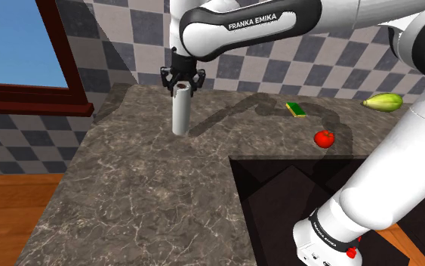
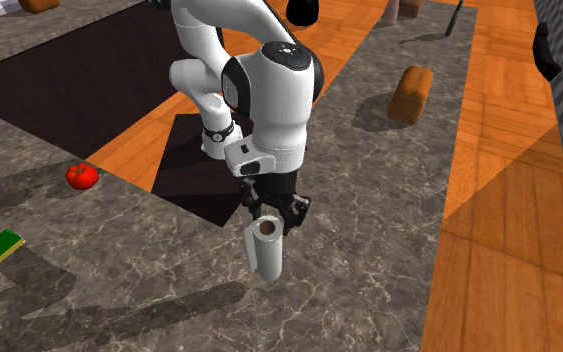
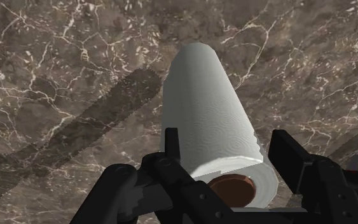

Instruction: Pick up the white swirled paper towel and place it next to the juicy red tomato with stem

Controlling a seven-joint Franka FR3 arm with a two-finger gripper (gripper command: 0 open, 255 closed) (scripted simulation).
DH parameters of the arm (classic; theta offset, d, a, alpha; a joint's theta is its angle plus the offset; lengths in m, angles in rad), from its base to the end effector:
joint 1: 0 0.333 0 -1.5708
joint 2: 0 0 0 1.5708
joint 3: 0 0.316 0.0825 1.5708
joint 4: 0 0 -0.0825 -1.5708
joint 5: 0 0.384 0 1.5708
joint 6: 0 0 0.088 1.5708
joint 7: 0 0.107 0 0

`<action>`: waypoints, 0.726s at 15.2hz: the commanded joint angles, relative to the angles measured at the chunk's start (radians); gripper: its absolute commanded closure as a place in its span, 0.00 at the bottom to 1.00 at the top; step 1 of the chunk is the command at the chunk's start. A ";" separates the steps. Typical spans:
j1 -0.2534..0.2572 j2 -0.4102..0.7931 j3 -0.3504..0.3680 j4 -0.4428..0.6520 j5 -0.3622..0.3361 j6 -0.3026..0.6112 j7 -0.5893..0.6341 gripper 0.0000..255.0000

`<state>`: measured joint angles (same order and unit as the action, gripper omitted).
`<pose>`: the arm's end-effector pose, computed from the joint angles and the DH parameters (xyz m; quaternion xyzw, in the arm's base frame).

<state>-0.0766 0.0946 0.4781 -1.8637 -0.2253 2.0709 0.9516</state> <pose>0.5571 0.2157 0.4815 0.9688 -0.2261 0.0987 0.0237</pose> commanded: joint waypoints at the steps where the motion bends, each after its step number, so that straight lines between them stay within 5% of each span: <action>1: -0.001 -0.008 0.000 0.019 0.007 -0.025 -0.008 1.00; 11: 0.000 -0.022 0.003 0.136 0.025 -0.153 -0.034 1.00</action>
<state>-0.0767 0.0723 0.4812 -1.7402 -0.2007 1.9308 0.9190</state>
